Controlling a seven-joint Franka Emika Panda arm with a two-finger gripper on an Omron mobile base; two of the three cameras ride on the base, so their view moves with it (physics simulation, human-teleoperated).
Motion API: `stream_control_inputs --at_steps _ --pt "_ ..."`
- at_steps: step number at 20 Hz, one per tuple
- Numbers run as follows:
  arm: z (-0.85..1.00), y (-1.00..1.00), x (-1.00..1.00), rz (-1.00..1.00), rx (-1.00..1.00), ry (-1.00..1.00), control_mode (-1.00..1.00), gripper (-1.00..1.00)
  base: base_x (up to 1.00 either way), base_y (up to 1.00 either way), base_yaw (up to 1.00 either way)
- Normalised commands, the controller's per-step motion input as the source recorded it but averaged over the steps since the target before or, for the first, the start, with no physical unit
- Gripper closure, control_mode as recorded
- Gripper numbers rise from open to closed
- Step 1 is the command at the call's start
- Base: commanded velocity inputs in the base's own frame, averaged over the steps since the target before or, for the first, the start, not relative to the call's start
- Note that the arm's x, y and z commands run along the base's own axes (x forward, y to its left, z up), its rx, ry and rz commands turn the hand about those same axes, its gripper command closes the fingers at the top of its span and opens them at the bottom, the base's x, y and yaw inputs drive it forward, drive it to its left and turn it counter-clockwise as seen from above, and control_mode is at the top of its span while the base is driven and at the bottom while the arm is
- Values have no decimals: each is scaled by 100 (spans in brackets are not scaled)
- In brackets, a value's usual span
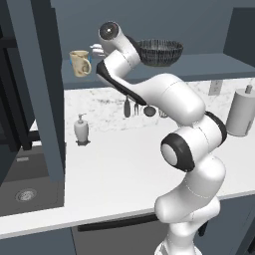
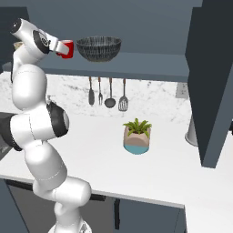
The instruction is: Gather all objects into one cabinet and sort the glasses and bowls to opposite sides.
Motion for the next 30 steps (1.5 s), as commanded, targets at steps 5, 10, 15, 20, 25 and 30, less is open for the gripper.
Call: stream_control_inputs --at_steps 5,10,15,20,25,30 --pt "0 0 0 0 0 0 -100 100 0 0 0" --pt "0 0 0 0 0 0 -100 100 0 0 0" --pt "0 -1 -14 0 0 0 -100 100 0 0 0" --pt "0 -1 -72 6 0 -1 -100 100 0 0 0" --pt "0 -19 -48 14 0 0 -100 100 0 0 0" --pt "0 -28 -7 25 0 1 -100 100 0 0 0"
